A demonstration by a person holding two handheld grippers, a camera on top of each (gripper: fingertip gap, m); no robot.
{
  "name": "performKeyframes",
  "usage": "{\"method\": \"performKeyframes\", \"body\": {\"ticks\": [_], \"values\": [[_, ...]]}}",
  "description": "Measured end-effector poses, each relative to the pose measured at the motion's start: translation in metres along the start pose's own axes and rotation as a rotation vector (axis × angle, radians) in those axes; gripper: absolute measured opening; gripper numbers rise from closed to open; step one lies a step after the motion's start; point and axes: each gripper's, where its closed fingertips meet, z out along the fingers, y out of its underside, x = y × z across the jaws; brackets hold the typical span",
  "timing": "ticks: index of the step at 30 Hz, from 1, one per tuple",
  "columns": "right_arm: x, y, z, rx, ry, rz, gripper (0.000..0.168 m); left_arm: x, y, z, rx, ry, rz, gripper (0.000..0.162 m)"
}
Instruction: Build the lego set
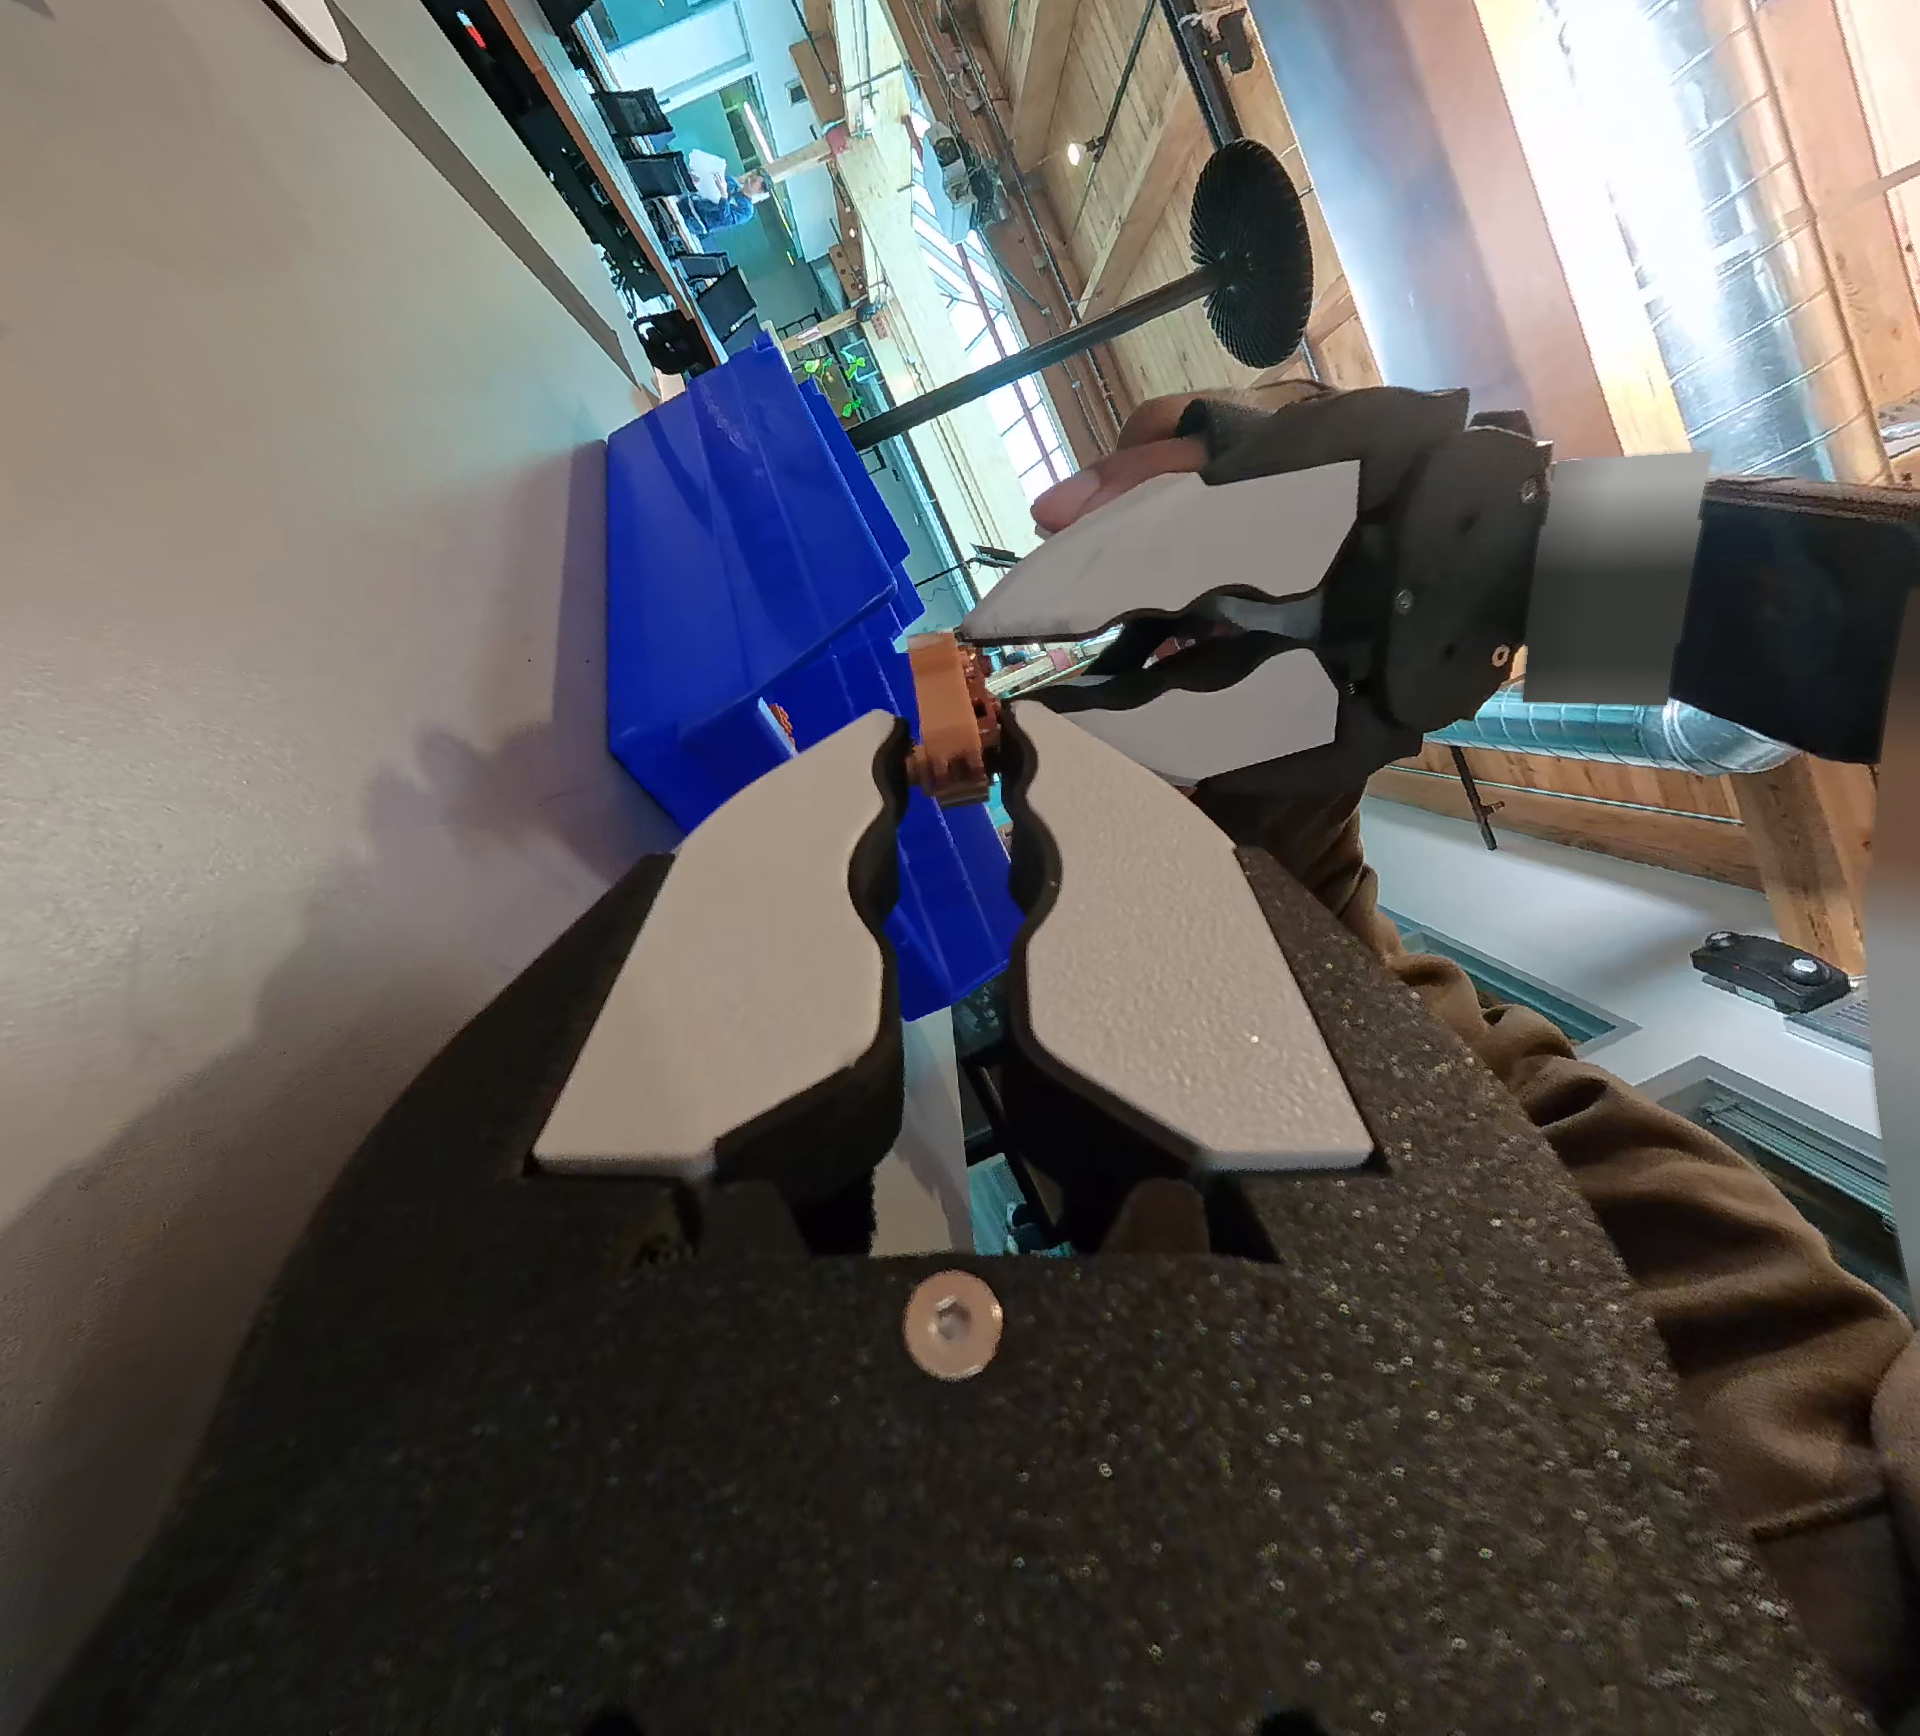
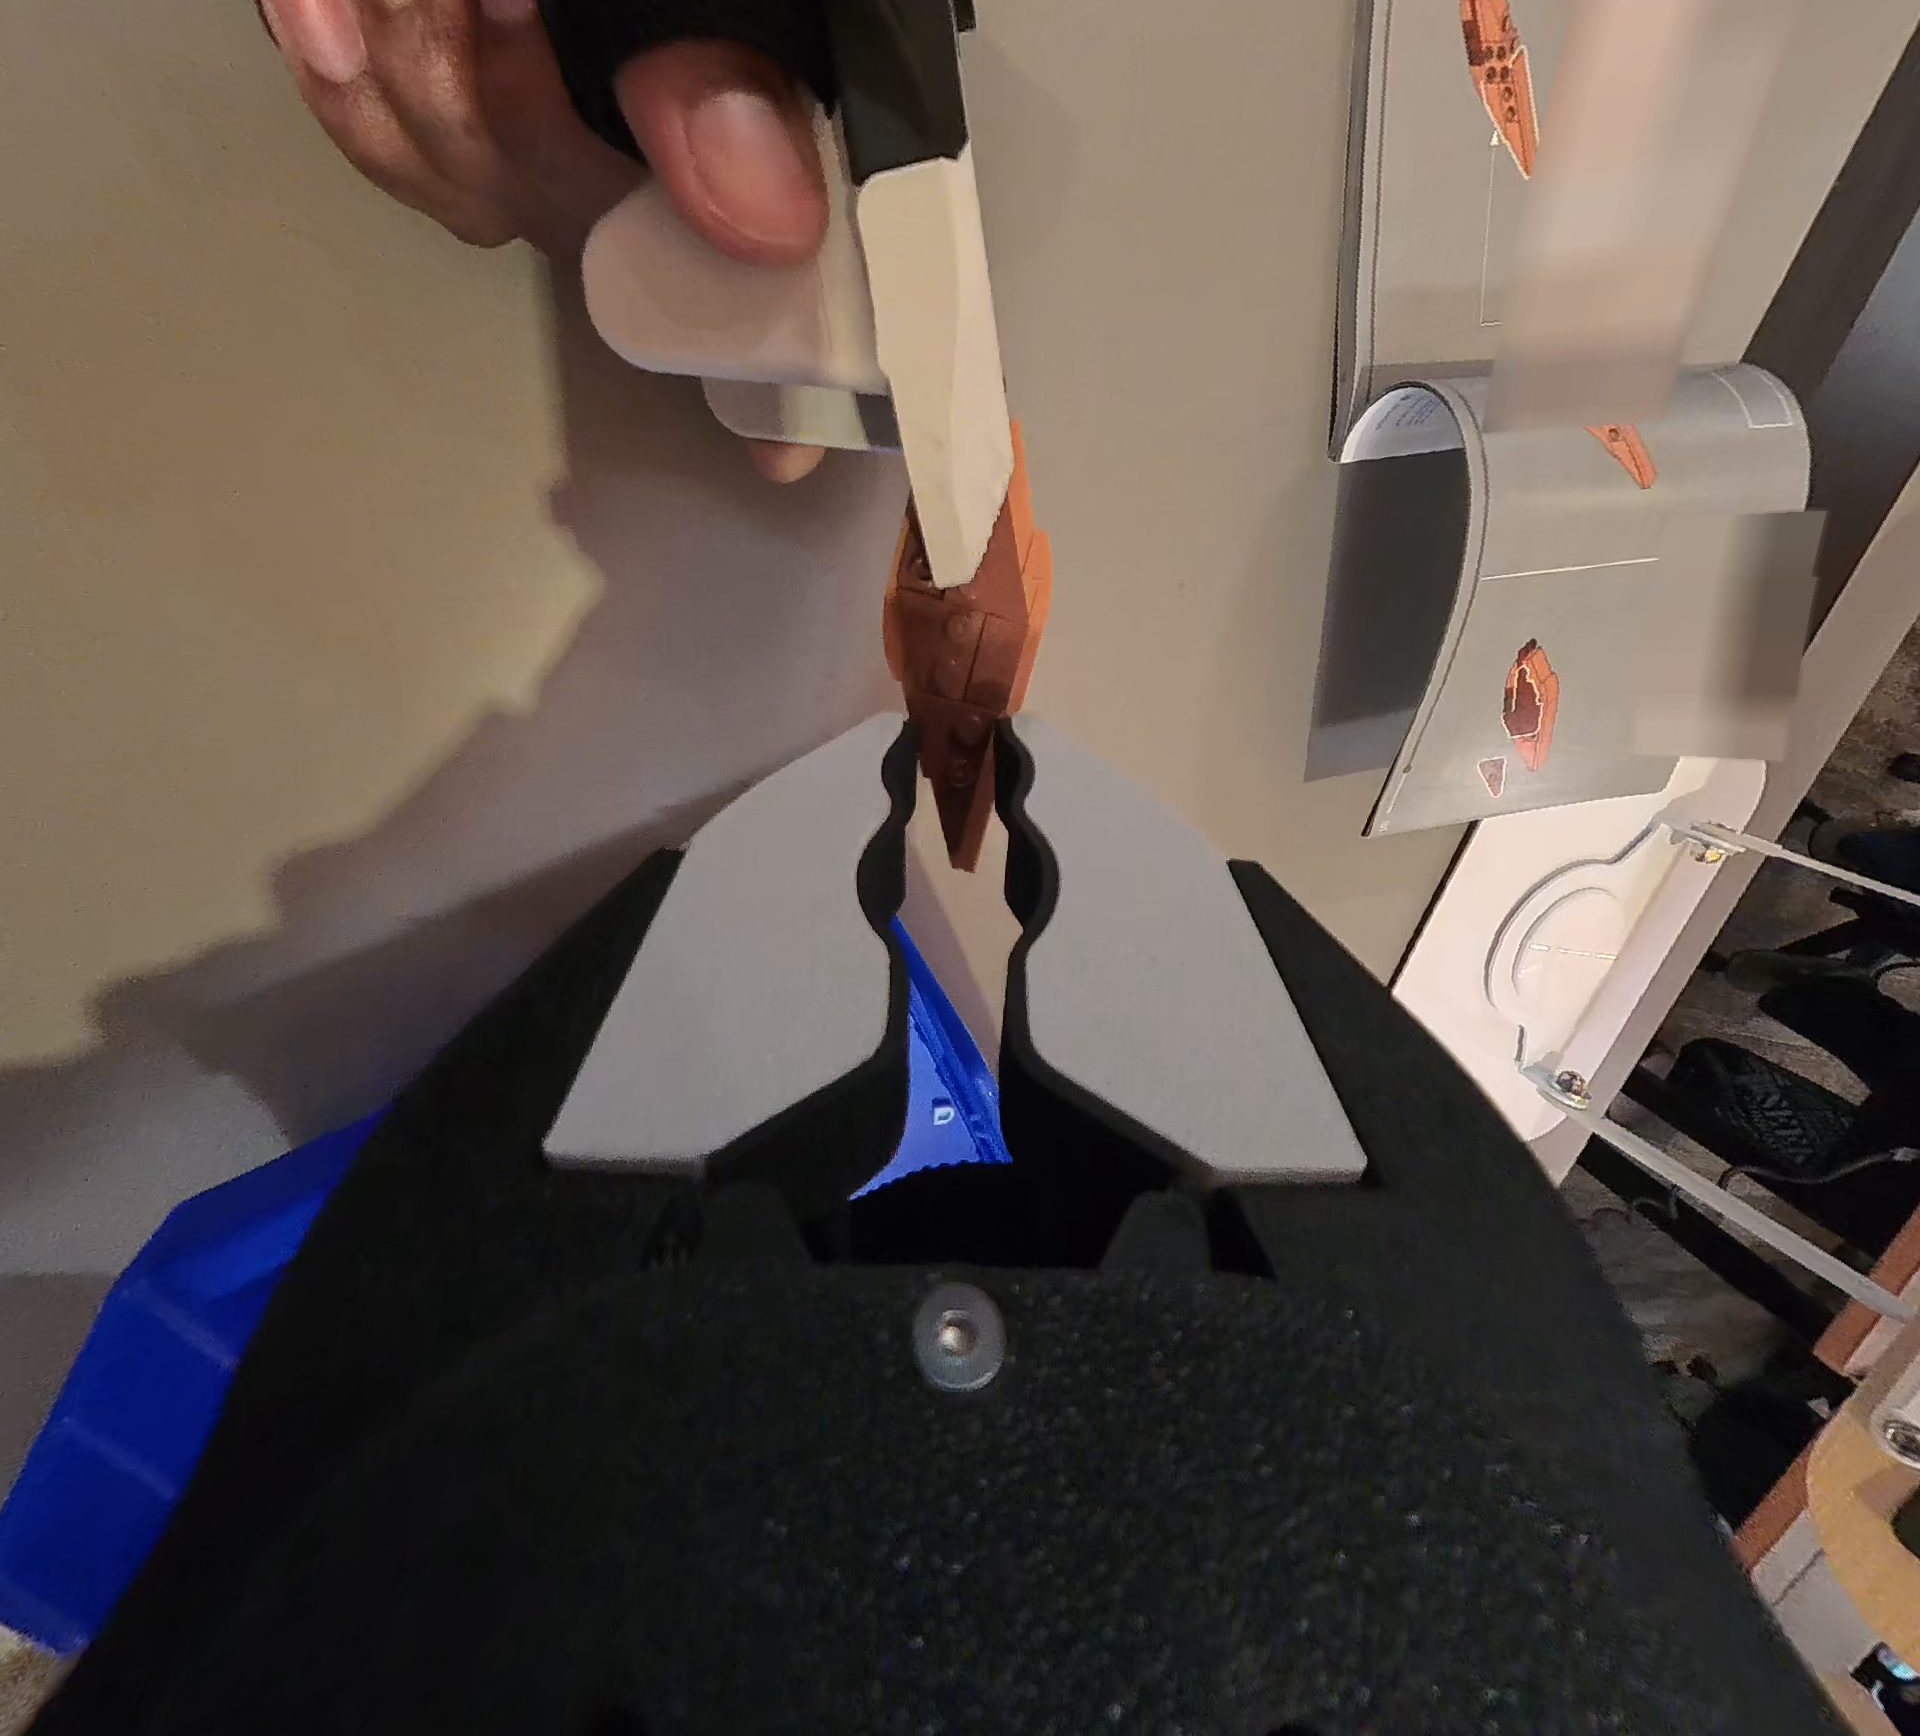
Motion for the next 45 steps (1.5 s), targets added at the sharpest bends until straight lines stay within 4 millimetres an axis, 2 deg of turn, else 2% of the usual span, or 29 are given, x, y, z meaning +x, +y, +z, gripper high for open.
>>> {"method": "performKeyframes", "body": {"ticks": [15, 20, 23, 25, 28, 31, 34, 37, 41, 45], "values": [[0.002, 0.001, -0.003, 0.004, -0.023, -0.028, 0.019, 0.000, 0.002, 0.001, -0.003, 0.015, -0.035, 0.016], [0.001, 0.004, -0.010, 0.013, 0.004, -0.021, 0.030, 0.000, 0.001, 0.000, 0.003, 0.015, -0.038, 0.016], [0.000, 0.007, -0.022, 0.019, 0.168, 0.009, 0.038, 0.002, -0.003, -0.001, 0.014, 0.016, -0.033, 0.016], [0.001, 0.007, -0.031, 0.039, 0.398, 0.037, 0.041, 0.003, -0.005, -0.002, 0.019, 0.015, -0.029, 0.016], [-0.008, 0.001, -0.038, 0.128, 0.732, 0.139, 0.043, 0.004, -0.005, -0.003, 0.022, 0.010, -0.025, 0.016], [-0.019, -0.001, -0.021, 0.205, 0.948, 0.246, 0.041, 0.001, -0.005, -0.002, 0.017, -0.004, -0.023, 0.016], [-0.015, 0.013, -0.005, 0.086, 1.133, 0.177, 0.042, -0.003, -0.003, -0.003, 0.012, -0.021, -0.014, 0.016], [-0.008, 0.017, 0.001, -0.001, 1.212, 0.055, 0.042, -0.003, -0.003, -0.003, 0.009, -0.028, -0.009, 0.016], [-0.002, 0.012, 0.003, -0.052, 1.272, -0.044, 0.043, 0.000, -0.003, -0.002, 0.004, -0.022, -0.004, 0.016], [0.006, 0.010, 0.000, -0.073, 1.310, -0.060, 0.043, 0.001, 0.000, -0.001, -0.009, -0.020, -0.002, 0.016]]}}
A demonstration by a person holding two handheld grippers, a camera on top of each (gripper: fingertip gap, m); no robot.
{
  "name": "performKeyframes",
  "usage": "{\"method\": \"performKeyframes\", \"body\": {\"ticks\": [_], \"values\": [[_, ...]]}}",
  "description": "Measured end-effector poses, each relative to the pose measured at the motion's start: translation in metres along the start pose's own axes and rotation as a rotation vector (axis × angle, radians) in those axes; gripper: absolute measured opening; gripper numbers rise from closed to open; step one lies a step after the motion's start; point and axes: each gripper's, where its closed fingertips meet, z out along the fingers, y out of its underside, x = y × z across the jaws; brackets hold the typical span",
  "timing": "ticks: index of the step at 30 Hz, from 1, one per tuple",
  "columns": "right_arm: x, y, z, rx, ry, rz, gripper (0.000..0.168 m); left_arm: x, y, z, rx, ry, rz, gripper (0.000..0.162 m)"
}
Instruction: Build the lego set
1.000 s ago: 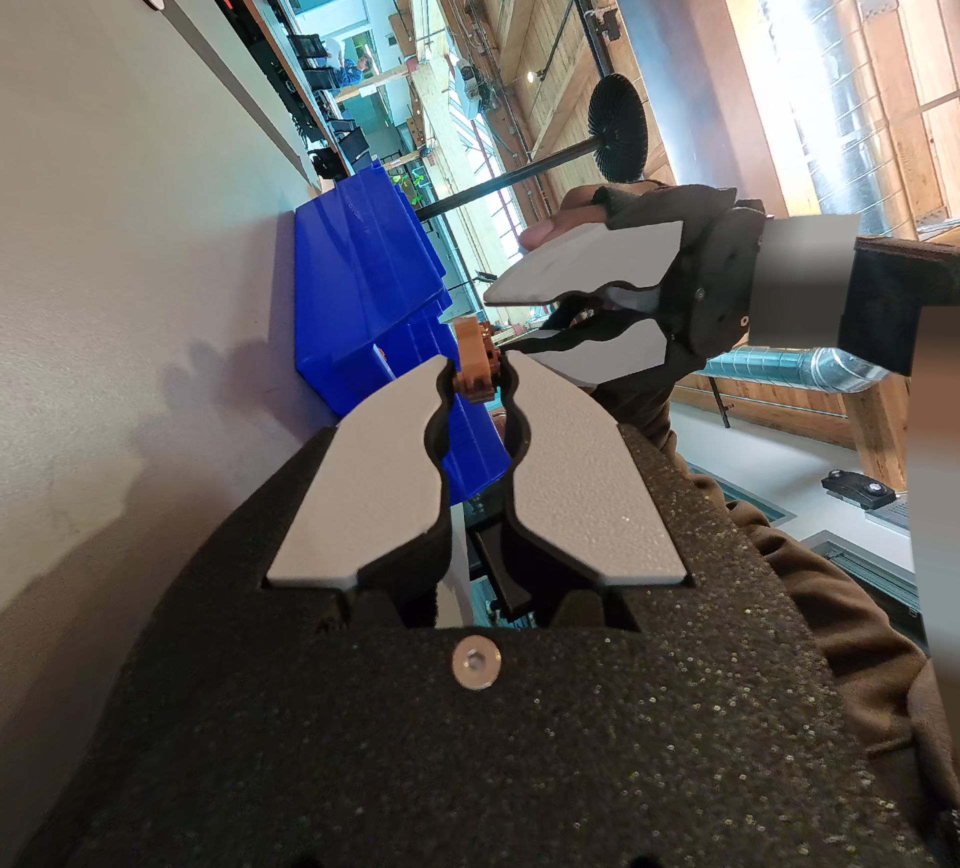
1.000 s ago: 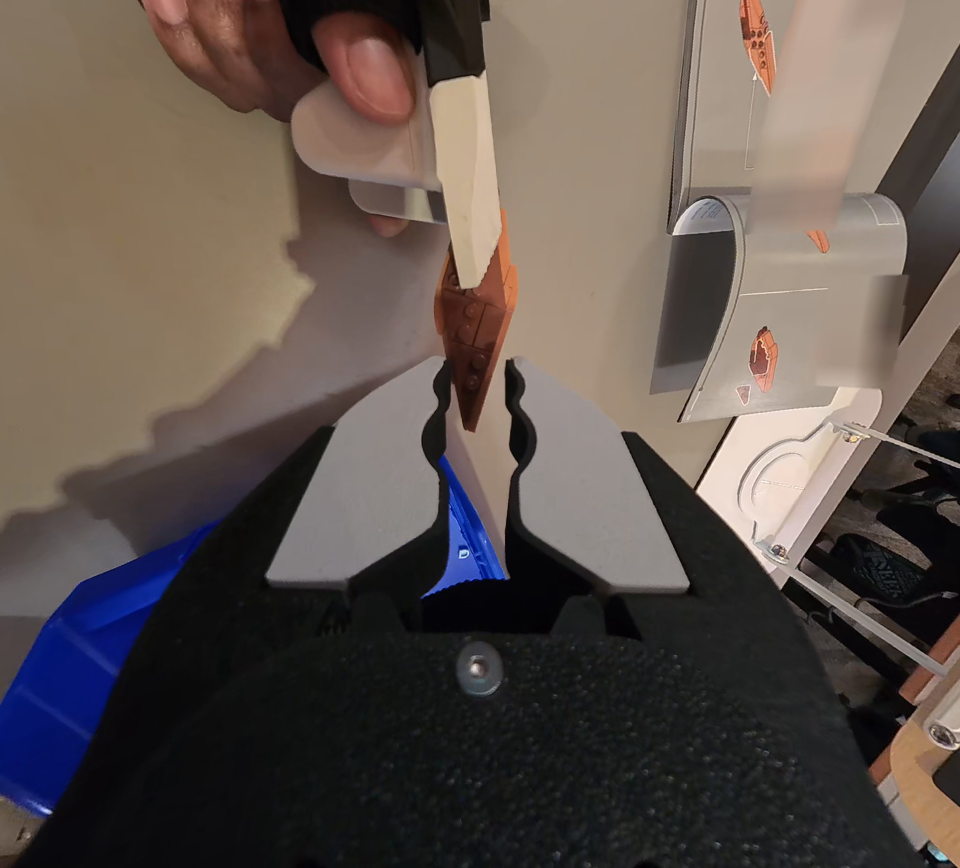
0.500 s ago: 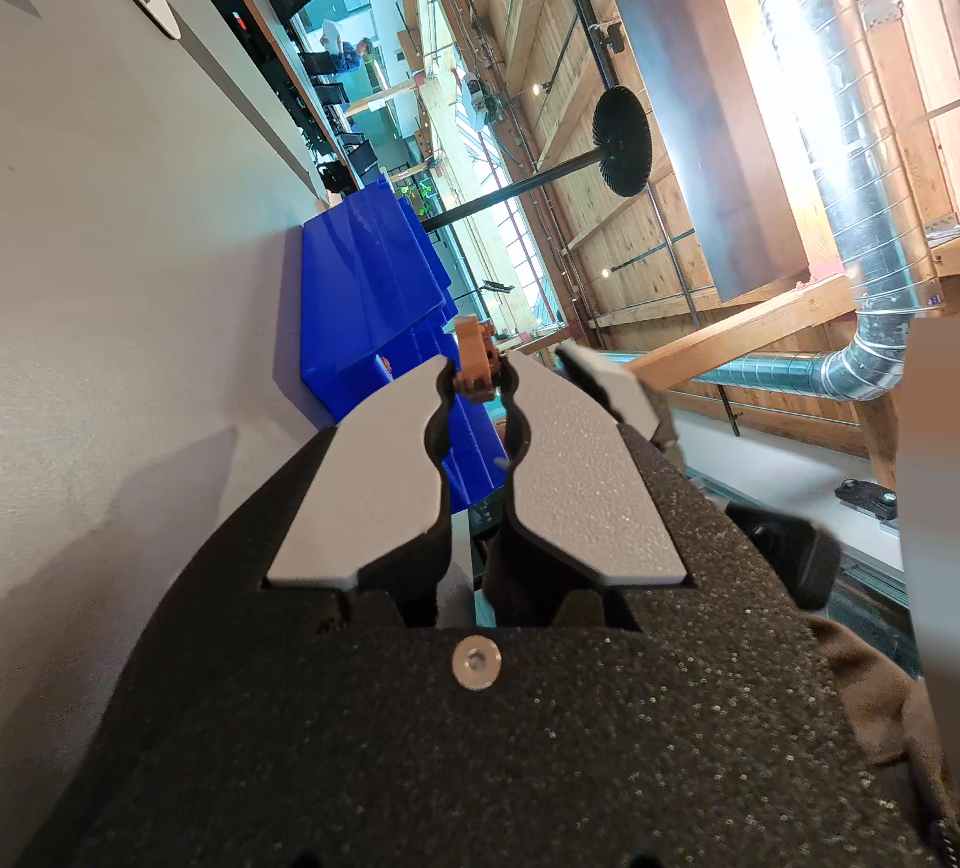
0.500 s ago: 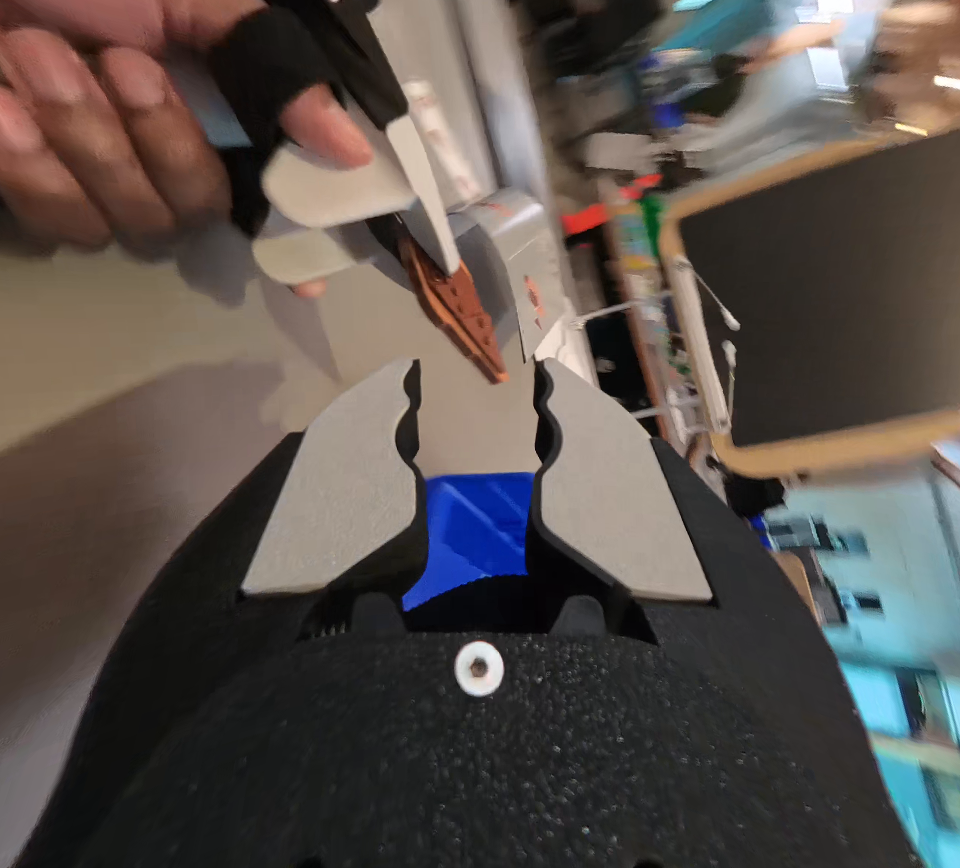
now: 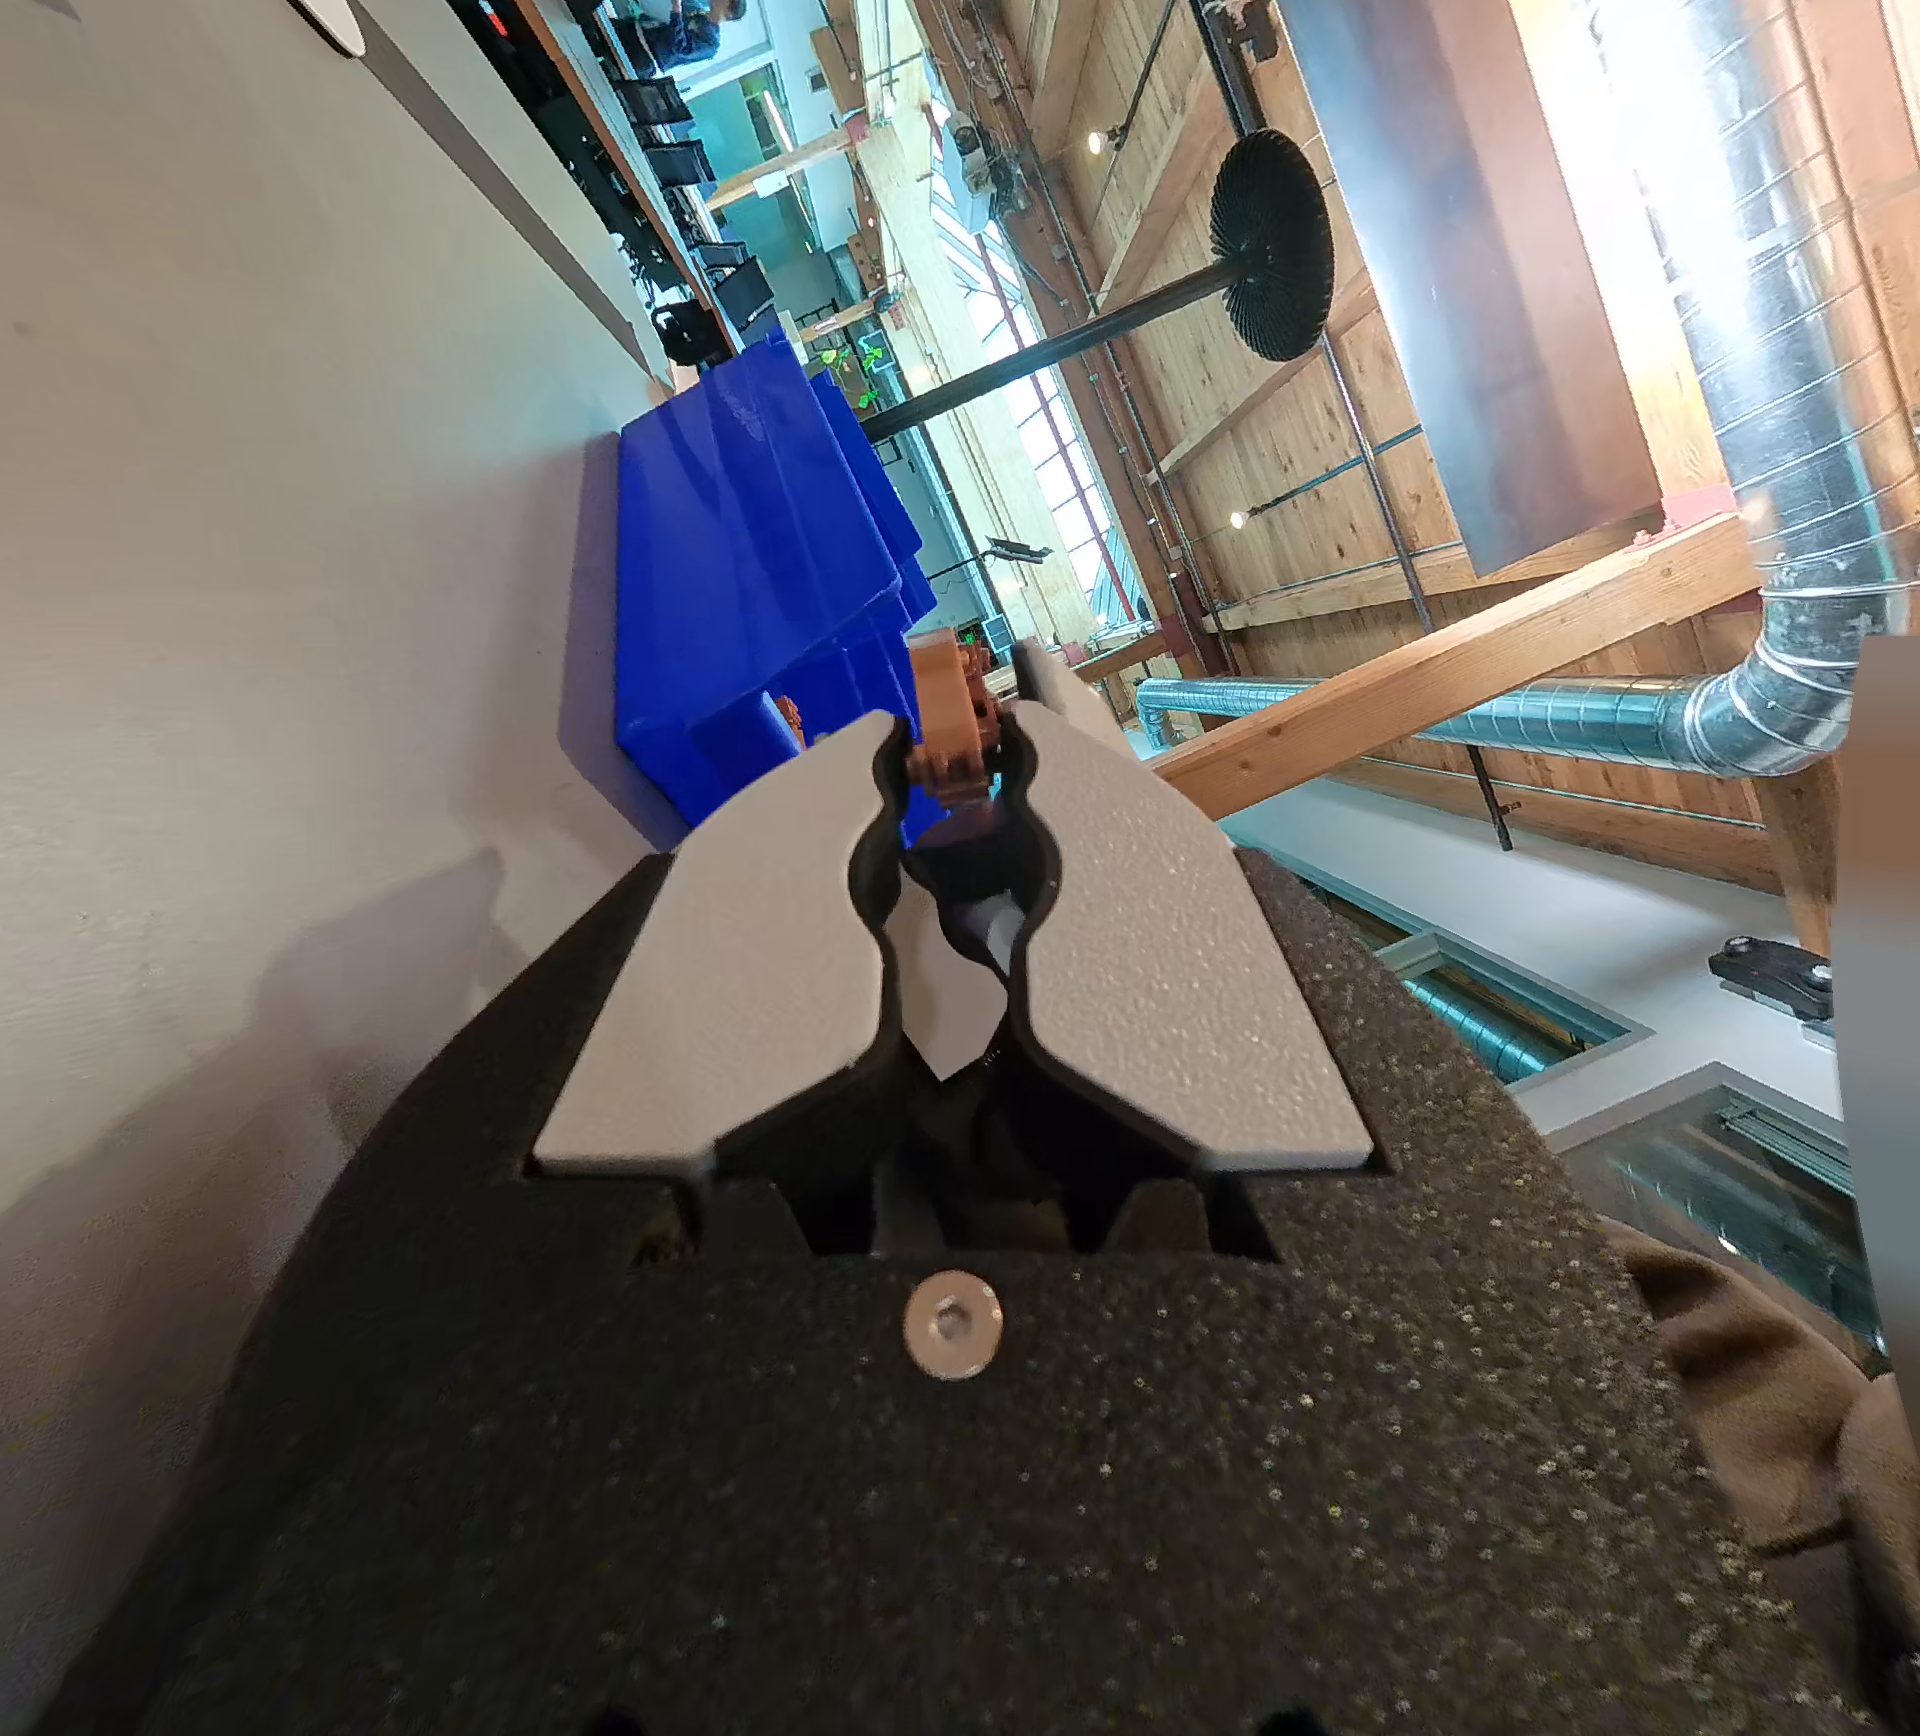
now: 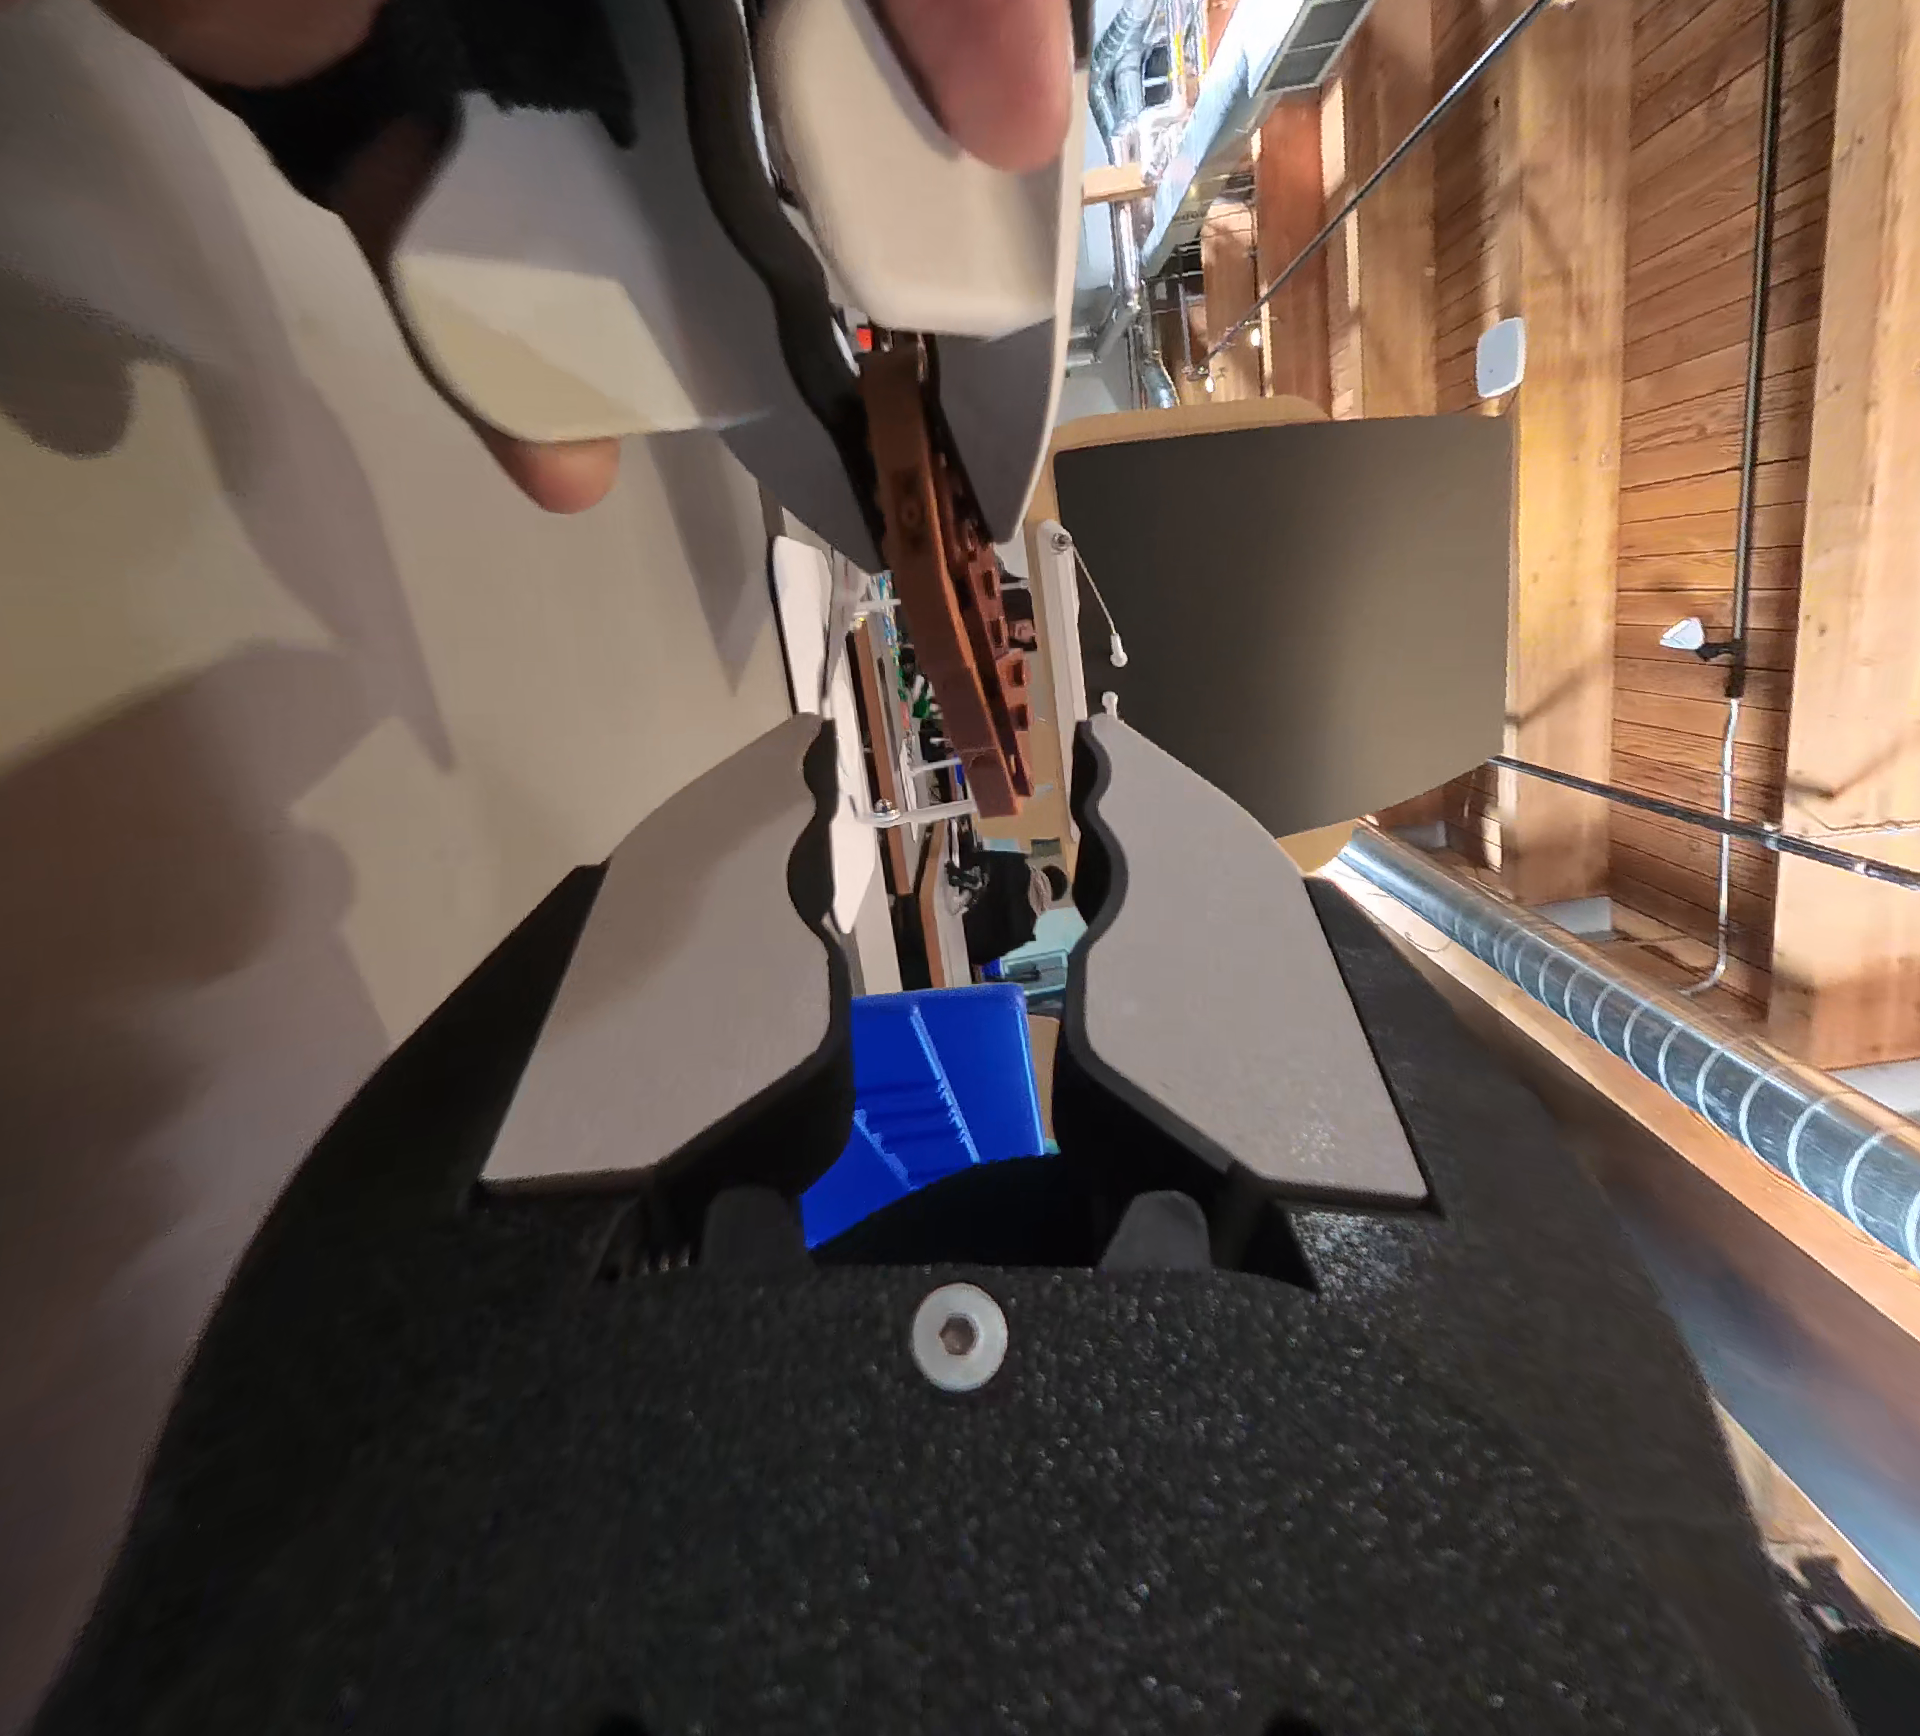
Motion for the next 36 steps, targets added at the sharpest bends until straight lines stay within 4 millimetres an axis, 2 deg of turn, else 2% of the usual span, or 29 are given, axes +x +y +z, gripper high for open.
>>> {"method": "performKeyframes", "body": {"ticks": [10, 17, 36], "values": [[0.004, 0.001, 0.009, 0.004, 0.036, -0.055, 0.034, 0.005, 0.004, 0.002, -0.023, 0.020, 0.008, 0.016], [0.014, 0.003, 0.007, 0.005, 0.097, -0.081, 0.018, 0.006, 0.007, 0.003, -0.035, 0.026, 0.011, 0.016], [0.020, 0.004, 0.006, 0.016, 0.111, -0.148, 0.015, 0.013, 0.010, 0.005, -0.055, 0.056, 0.036, 0.017]]}}
